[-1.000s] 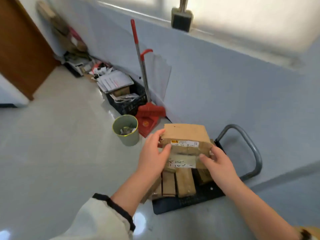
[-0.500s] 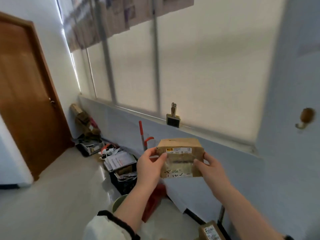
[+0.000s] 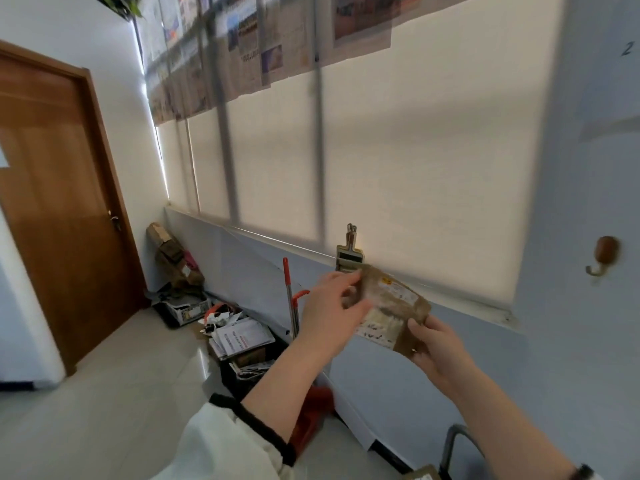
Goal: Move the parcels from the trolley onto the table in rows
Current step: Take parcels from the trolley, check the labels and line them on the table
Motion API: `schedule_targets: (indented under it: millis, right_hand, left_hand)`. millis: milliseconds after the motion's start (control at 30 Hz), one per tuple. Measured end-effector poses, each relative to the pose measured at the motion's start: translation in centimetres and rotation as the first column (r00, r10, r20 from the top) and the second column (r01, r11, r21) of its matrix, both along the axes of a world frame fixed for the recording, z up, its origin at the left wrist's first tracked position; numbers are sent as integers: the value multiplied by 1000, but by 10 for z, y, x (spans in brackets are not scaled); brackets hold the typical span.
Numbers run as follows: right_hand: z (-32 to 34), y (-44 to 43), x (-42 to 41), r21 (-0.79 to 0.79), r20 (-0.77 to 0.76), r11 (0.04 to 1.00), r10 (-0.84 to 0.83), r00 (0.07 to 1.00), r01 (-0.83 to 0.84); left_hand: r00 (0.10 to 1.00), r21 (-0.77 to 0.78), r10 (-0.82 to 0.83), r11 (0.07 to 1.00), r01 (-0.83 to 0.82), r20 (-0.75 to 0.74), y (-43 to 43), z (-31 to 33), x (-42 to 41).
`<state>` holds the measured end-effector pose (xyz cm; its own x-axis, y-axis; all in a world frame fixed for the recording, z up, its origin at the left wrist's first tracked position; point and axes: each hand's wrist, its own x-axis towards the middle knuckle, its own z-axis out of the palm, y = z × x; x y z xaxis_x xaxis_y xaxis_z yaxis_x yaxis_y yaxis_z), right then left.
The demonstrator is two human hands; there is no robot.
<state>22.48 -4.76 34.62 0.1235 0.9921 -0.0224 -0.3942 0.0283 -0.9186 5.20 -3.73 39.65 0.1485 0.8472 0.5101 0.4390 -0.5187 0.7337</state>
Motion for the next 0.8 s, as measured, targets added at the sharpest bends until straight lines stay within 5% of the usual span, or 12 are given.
schedule_targets:
  millis: [133,300,433,567,633,733,800]
  right_hand:
    - [-26,2,10,-81,-318,991,78,945,-109]
    - [-44,-6,13,-66,-442,988,96,892,-139]
    - [-40,-17,24,-110,-260,994,-5,966,-24]
    - [-14,-37,21,-57,154,973,-212,965,223]
    - [5,-48,13,87,426,943,-326,844,321]
    - [30,-59,-3,283,783,907,-406,472,311]
    - [39,-59,-13,325,892,909,-386,236,259]
  left_hand:
    - [965,188,-40,978,91,-259,-18,12,28]
    - [956,297,-14,949,104,-292,-25,6,45]
    - [973,151,-63,984,98,-221,-18,-3,38]
    - [971,-159,-81,980,119,227,0,-17,17]
    - [895,-299,-22,939,172,445,11,-28,8]
    - [730,-438,60,832,341,681,20,-49,-1]
    - [634,-455,97,778,432,767,22,-61,-4]
